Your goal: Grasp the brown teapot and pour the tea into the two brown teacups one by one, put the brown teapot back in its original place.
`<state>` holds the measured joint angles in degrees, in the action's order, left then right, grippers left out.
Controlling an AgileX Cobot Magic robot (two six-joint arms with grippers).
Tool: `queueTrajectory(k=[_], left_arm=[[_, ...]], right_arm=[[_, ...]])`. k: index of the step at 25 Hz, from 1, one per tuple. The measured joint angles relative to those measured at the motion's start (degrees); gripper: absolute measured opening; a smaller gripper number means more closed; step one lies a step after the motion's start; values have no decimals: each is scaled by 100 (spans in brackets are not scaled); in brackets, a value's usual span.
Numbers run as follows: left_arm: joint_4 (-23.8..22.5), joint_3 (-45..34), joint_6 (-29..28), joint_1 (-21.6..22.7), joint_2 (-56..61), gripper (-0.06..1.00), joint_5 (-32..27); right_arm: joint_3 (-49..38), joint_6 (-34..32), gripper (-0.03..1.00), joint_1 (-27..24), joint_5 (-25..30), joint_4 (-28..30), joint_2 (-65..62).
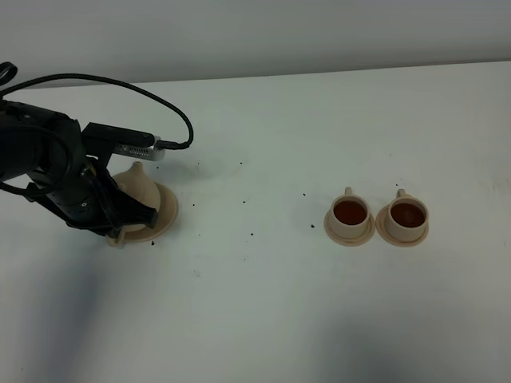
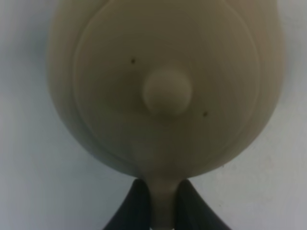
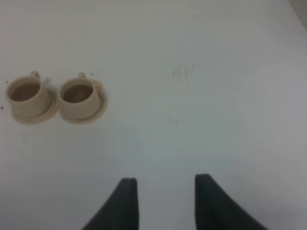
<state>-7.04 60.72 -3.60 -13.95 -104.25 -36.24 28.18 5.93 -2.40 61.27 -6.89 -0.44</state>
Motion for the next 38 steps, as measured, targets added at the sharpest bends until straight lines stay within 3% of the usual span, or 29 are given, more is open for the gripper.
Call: queueTrajectory(k=[9,38], left_arm=[[0,0,80,0,-67,15,294],[103,0,102,3,-219,18,265]], right_arm=[[0,0,31,0,0,0,0],[0,0,31,0,0,0,0]])
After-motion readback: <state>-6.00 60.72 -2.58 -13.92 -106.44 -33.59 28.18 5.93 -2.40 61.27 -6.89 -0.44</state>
